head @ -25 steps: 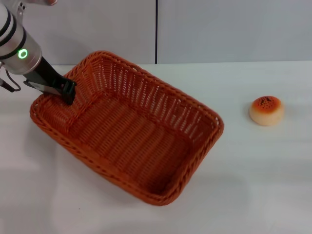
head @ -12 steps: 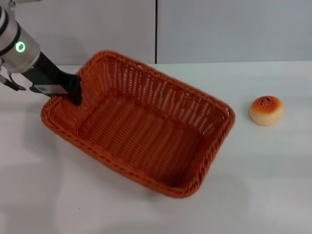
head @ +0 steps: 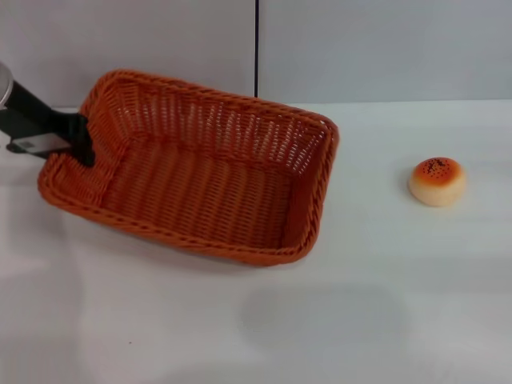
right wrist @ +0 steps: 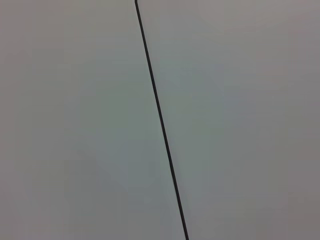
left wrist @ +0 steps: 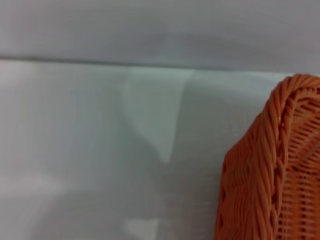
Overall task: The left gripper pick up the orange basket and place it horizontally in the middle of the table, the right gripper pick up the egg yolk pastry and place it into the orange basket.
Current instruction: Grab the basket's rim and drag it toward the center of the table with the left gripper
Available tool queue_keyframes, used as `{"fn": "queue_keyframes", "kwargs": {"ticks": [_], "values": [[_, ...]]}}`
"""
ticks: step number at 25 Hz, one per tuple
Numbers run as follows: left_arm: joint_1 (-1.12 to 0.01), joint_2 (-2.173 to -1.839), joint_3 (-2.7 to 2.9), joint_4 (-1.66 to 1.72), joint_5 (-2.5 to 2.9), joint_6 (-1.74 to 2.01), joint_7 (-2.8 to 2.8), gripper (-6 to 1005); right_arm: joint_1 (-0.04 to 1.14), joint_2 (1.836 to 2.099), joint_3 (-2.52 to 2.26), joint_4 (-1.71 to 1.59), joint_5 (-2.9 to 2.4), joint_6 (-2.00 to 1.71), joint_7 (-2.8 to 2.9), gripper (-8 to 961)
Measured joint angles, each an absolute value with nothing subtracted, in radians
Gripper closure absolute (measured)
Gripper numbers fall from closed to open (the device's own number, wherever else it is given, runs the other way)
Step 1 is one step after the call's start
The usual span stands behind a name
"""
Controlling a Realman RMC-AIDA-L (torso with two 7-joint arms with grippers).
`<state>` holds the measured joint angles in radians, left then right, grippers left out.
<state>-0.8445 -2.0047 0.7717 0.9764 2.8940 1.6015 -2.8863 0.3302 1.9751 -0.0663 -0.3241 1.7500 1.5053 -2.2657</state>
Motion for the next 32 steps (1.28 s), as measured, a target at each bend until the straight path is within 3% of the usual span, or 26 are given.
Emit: {"fn": "queue_keyframes", "kwargs": {"ticks": [9,10,14,21,23,32], "values": [[-0.832,-2.000,0.776,0.976,2.894,1.611,-2.886,854,0.327,1.974,-0.073,-0.321,1.749,1.506,-2.265,260],[-0.756,-1.981,0.834,1.033,2.892,1.703,-2.884,857,0.327,1.975,-0.075,-0.321,1.748,1.506,-2.265,260],[-0.740,-1.982,0.859,1.067,2.892,1.722,-2.883,862,0.330,1.978,-0.077,-0.321,1.747,1.506,-2.265,260],[-0.707,-1.994,0.947,1.109,2.887,1.766,-2.878,861,0.332,1.986,-0.080,-0.322,1.747,1.506,-2.264,260],[-0.702,-2.017,0.972,1.120,2.888,1.783,-2.877,861,0.332,1.991,-0.080,-0.322,1.747,1.506,-2.264,260],[-0.653,-2.029,1.002,1.166,2.881,1.806,-2.869,862,0.334,1.999,-0.080,-0.322,1.747,1.505,-2.264,259]]}}
